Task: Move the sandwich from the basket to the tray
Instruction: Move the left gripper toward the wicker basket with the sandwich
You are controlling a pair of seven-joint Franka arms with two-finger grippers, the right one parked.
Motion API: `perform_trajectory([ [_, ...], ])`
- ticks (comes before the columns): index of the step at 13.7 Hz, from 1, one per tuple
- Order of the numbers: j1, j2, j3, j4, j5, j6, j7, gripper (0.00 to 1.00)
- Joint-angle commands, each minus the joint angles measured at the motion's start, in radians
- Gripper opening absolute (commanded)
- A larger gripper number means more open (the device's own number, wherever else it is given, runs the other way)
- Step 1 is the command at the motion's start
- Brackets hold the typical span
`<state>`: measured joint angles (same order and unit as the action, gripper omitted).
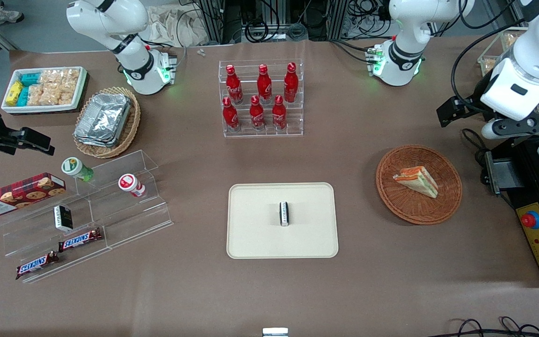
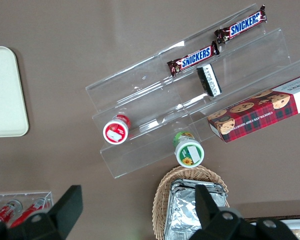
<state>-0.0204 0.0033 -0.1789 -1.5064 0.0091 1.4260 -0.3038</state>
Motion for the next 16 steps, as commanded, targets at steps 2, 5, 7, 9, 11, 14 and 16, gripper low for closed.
perform_trajectory([
  [2, -0.006, -0.011, 0.01, 0.008, -0.004, -0.015, -0.024, 1.0],
  [5, -0.006, -0.002, 0.009, 0.008, 0.011, -0.016, -0.03, 1.0],
  [7, -0.004, -0.002, 0.009, 0.0, 0.009, -0.021, -0.075, 1.0],
  [9, 0.005, -0.003, 0.019, 0.0, -0.004, -0.019, -0.197, 1.0],
  [11, 0.007, -0.006, 0.05, -0.044, -0.024, -0.001, -0.428, 1.0],
  [14, 0.007, -0.063, 0.052, -0.206, -0.02, 0.135, -0.618, 1.0],
  [16, 0.007, -0.071, 0.061, -0.319, -0.024, 0.218, -0.745, 1.0],
])
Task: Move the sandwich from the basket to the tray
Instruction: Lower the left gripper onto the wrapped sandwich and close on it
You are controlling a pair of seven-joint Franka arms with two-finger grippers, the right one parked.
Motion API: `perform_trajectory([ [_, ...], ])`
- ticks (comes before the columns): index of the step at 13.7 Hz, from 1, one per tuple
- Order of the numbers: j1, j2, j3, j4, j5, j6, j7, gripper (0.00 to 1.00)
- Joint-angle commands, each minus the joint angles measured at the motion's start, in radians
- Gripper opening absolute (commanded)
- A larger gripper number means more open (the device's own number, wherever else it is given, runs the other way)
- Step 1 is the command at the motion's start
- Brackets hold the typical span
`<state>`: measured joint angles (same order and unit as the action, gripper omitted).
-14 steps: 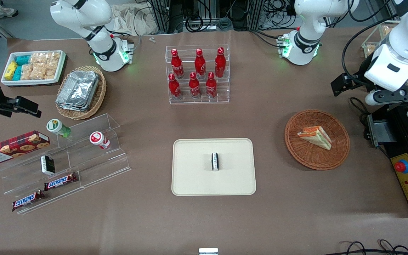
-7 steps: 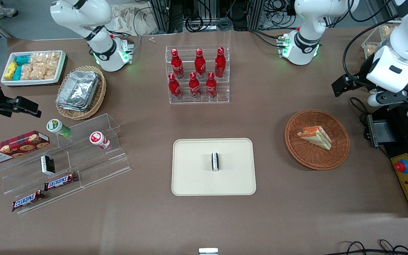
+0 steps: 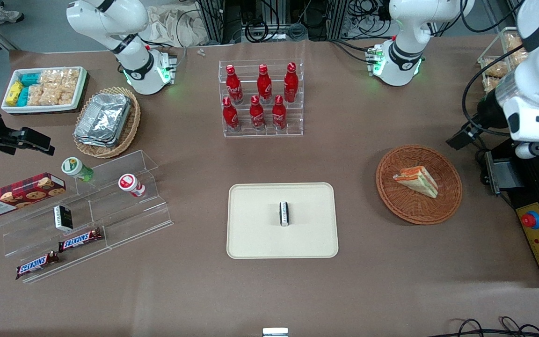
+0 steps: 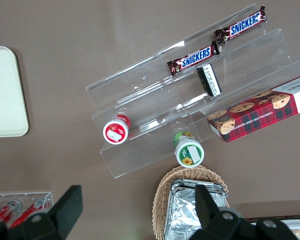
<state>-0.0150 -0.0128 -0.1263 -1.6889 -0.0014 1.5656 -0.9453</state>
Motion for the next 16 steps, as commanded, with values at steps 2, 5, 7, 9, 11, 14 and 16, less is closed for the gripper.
perform_trajectory([
  [2, 0.001, -0.065, 0.026, -0.263, -0.019, 0.202, -0.113, 1.0],
  [5, 0.001, -0.043, 0.077, -0.43, -0.044, 0.408, -0.113, 1.0],
  [7, 0.001, -0.014, 0.079, -0.538, -0.046, 0.584, -0.116, 1.0],
  [9, 0.001, 0.057, 0.08, -0.554, -0.046, 0.651, -0.118, 1.0],
  [11, 0.003, 0.098, 0.088, -0.572, -0.045, 0.707, -0.119, 1.0],
  [14, 0.003, 0.145, 0.1, -0.584, -0.045, 0.751, -0.119, 1.0],
  [16, 0.003, 0.181, 0.1, -0.589, -0.045, 0.8, -0.119, 1.0],
])
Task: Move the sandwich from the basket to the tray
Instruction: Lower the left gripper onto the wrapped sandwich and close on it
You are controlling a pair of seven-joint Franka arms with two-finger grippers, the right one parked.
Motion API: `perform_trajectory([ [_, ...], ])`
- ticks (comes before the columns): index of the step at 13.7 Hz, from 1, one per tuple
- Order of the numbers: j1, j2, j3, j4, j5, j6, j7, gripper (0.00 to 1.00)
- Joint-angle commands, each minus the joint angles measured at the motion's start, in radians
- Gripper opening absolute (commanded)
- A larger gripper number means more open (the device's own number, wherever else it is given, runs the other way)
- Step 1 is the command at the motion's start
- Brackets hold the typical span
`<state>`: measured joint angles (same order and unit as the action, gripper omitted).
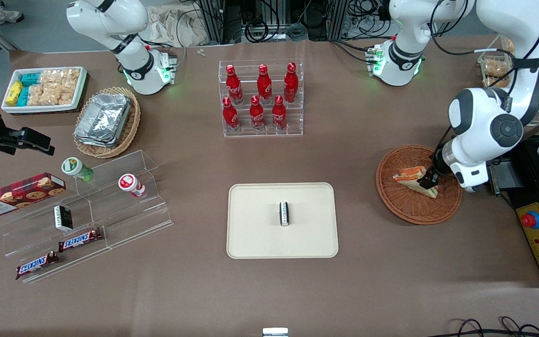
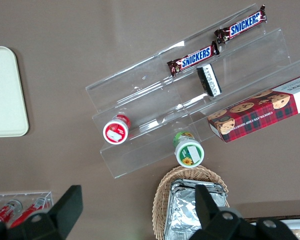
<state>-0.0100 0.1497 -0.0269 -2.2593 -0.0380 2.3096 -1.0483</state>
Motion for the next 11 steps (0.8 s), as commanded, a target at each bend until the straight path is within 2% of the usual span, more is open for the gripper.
perform_trajectory([
  [1, -0.002, 0.04, 0.001, -0.019, -0.008, 0.073, -0.016, 1.0],
  [4, -0.002, 0.099, 0.001, -0.019, -0.008, 0.135, -0.016, 1.0],
  [5, -0.002, 0.109, 0.001, -0.017, -0.01, 0.148, -0.018, 0.85],
  [6, -0.002, 0.111, 0.001, -0.016, -0.01, 0.149, -0.027, 0.43],
  [7, -0.002, 0.114, 0.001, -0.014, -0.01, 0.155, -0.032, 0.09],
  [8, -0.004, 0.119, -0.001, -0.014, -0.01, 0.169, -0.032, 0.0],
  [11, -0.004, 0.107, -0.001, -0.013, -0.01, 0.16, -0.032, 0.0],
])
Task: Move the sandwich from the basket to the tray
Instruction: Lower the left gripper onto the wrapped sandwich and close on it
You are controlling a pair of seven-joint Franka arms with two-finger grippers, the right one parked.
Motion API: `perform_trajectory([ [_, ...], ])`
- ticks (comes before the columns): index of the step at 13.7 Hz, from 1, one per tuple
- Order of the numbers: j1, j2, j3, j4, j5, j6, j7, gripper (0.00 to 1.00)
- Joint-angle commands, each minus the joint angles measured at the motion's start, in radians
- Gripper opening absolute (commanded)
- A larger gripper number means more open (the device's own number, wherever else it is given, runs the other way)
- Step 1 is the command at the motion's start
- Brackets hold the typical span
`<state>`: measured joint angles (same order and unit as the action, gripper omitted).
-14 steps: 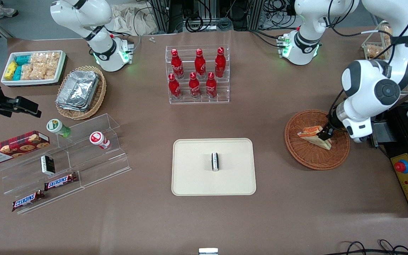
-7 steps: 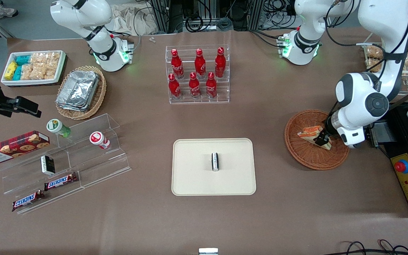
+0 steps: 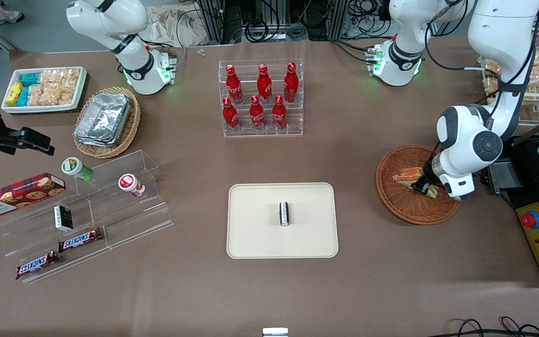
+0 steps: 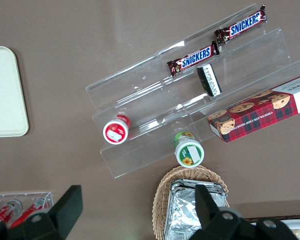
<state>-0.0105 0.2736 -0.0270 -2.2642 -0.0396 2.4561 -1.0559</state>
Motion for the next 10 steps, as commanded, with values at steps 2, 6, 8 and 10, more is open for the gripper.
perform_trajectory([
  [2, -0.005, -0.094, -0.001, -0.006, -0.003, -0.069, -0.004, 0.0],
  [6, -0.011, -0.249, -0.028, 0.05, 0.004, -0.325, 0.187, 0.0],
  [8, -0.011, -0.26, -0.092, 0.084, 0.009, -0.4, 0.304, 0.0],
  [10, -0.011, -0.261, -0.181, 0.1, 0.023, -0.401, 0.394, 0.0],
])
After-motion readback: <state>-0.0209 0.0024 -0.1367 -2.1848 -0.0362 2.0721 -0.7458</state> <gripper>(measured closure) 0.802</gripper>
